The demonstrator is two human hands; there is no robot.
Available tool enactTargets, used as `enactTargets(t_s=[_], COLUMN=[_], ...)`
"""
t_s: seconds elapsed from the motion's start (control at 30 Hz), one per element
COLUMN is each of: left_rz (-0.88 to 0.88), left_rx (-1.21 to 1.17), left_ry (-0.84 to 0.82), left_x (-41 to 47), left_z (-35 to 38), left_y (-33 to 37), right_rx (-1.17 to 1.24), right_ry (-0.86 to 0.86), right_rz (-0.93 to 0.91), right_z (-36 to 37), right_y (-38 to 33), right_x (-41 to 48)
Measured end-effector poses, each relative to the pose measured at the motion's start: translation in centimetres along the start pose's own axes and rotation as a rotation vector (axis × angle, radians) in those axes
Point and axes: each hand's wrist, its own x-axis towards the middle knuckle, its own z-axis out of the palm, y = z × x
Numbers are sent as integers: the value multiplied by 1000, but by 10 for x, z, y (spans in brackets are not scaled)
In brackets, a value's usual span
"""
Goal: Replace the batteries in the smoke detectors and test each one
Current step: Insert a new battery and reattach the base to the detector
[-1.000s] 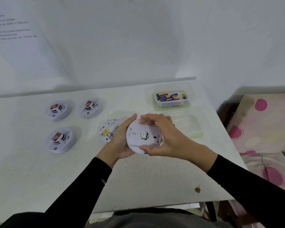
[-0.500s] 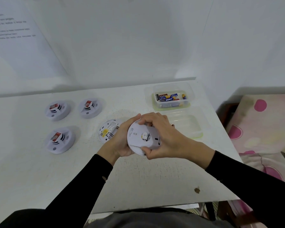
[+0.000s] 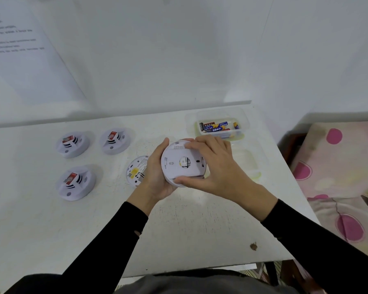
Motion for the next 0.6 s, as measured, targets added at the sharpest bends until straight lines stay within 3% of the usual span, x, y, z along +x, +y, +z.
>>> enactTargets(t_s=[0.17,0.43,0.6], left_rz=[-46,-59,-78], left_rx=[42,42,46], left_ry=[16,81,107], left_x=[-1,3,3], left_z=[2,-2,-3], left_y=[-3,-7,-6], right_rx=[-61,-121,-89], right_ry=[114,174,-4], right_rz=[-84,-66,-14], right_z=[3,12,8], right_y=[3,3,3], right_x=[1,-1,0])
